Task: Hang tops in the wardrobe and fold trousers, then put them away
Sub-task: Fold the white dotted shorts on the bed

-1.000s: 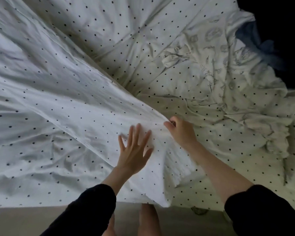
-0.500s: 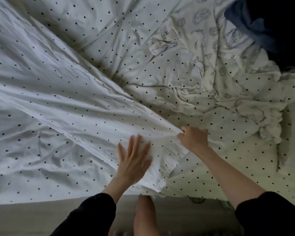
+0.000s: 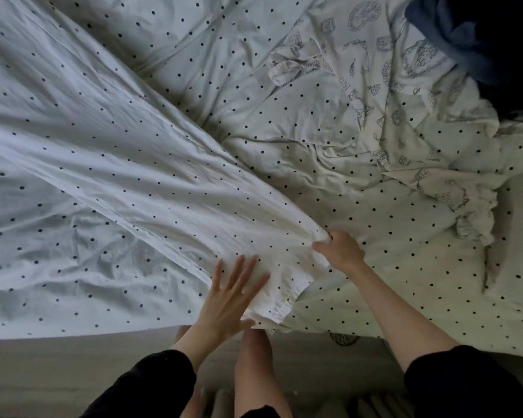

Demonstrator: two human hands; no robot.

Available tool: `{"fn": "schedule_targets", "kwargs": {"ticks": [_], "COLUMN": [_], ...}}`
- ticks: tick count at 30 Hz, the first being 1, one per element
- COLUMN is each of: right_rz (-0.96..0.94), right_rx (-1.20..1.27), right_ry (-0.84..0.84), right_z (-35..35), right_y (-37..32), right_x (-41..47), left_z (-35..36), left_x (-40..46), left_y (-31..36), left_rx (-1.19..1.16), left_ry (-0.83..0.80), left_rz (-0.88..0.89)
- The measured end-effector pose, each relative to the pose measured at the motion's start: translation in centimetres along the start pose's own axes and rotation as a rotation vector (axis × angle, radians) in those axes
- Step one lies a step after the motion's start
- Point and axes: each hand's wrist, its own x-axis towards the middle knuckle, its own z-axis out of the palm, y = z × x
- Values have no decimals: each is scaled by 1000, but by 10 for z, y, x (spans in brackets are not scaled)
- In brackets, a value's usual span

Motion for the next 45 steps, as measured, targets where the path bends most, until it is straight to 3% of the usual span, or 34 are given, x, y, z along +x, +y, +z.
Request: {"fn": "schedule_targets", "kwargs": {"ticks": [6, 9, 12, 19, 22, 25, 27, 33, 37, 40, 45], "right_rz": [32, 42, 29, 4, 1, -14, -9, -48, -43, -55, -88], "right_rx": [32, 166, 352, 442, 405, 403, 434, 507, 398, 179, 20], "right_ry": [61, 119, 60, 57, 89, 93, 77, -3, -60, -161, -400], "right_z": [-2, -1, -2, -8, -6, -6, -4, -16, -32, -48, -58], "right_y": [5, 7, 10, 9, 10, 14, 21, 25, 13, 5, 5], "right_x": [6, 6, 2, -11, -15, -22, -28, -26, -6, 9, 29], "left_z": [16, 21, 26, 20, 25, 27, 28, 36, 41, 44, 39], "left_x": [-6, -9, -11, -21, -33, -35, -29, -12, -1, 8, 11], "left_y": [-3, -3, -3, 12, 24, 34, 41, 67, 77, 89, 101], "left_rx": [41, -26, -74, -146, -447, -1010, -1329, -1920, -2026, -2042, -2087], "left_ry": [350, 416, 527, 492, 455, 331, 204, 184, 264, 288, 440], "left_rz": [-12, -18, -9, -196, -557, -909, -1013, -1179, -1275, -1267, -1280]}}
